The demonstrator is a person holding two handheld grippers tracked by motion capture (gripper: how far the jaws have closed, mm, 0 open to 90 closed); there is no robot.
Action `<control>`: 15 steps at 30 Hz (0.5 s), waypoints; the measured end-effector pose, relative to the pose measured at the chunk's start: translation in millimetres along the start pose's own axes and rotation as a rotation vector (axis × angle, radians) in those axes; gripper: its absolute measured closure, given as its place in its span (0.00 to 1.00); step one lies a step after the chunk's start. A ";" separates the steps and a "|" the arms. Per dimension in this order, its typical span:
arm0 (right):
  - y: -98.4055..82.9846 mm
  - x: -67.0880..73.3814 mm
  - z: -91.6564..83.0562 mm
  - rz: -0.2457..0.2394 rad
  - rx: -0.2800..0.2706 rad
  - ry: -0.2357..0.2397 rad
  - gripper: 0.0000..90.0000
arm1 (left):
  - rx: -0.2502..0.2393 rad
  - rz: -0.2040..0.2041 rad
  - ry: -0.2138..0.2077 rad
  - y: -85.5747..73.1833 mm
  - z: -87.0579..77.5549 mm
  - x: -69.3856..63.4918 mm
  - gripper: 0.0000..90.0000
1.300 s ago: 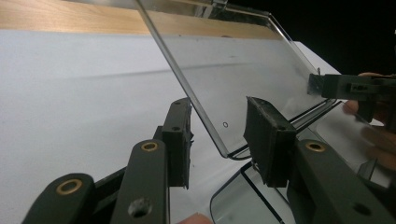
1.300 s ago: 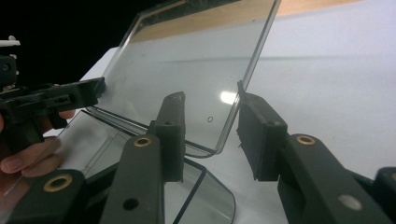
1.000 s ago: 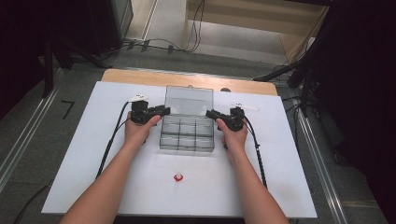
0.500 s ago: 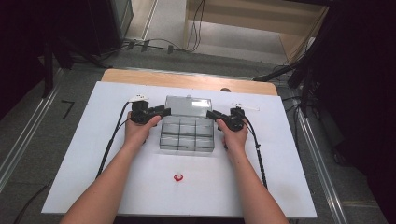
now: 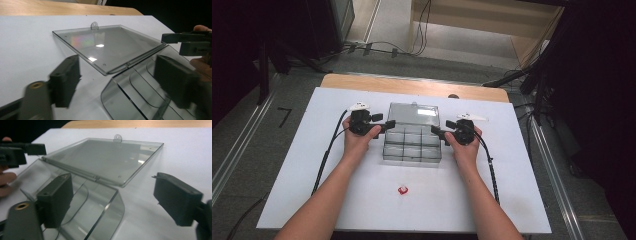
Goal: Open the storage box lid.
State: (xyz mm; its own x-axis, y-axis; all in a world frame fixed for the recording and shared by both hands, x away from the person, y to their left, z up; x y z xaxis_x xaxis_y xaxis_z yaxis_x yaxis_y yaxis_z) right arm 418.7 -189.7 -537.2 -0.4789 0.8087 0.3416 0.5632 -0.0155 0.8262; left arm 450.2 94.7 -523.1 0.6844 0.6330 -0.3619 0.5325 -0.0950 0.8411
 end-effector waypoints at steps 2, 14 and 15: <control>-1.2 5.1 -4.5 -0.005 0.004 0.000 0.07 | 0.011 0.009 -0.005 -2.1 -2.6 -3.2 0.11; -6.0 26.7 -36.6 -0.077 -0.033 -0.019 0.00 | -0.013 0.048 -0.059 -4.9 -29.6 -31.3 0.00; -7.1 28.0 -38.5 -0.080 -0.032 -0.021 0.00 | -0.015 0.056 -0.056 -5.9 -31.2 -33.6 0.00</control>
State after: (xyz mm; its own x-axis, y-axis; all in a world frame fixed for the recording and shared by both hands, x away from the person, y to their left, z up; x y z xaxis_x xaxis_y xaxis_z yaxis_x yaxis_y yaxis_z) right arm 375.3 -189.5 -516.2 -0.5068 0.8204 0.2647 0.5016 0.0309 0.8646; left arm 408.5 98.0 -503.3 0.7402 0.5827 -0.3355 0.4853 -0.1177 0.8664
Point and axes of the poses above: each handheld gripper's, and its own axes: z roughly forward along the jaws, y roughly out of its top, x roughly to its left, the point moved 5 cm from there along z, roughly forward along the jaws, and after that the axes turned 2 degrees about -x, right-handed, at the moved point
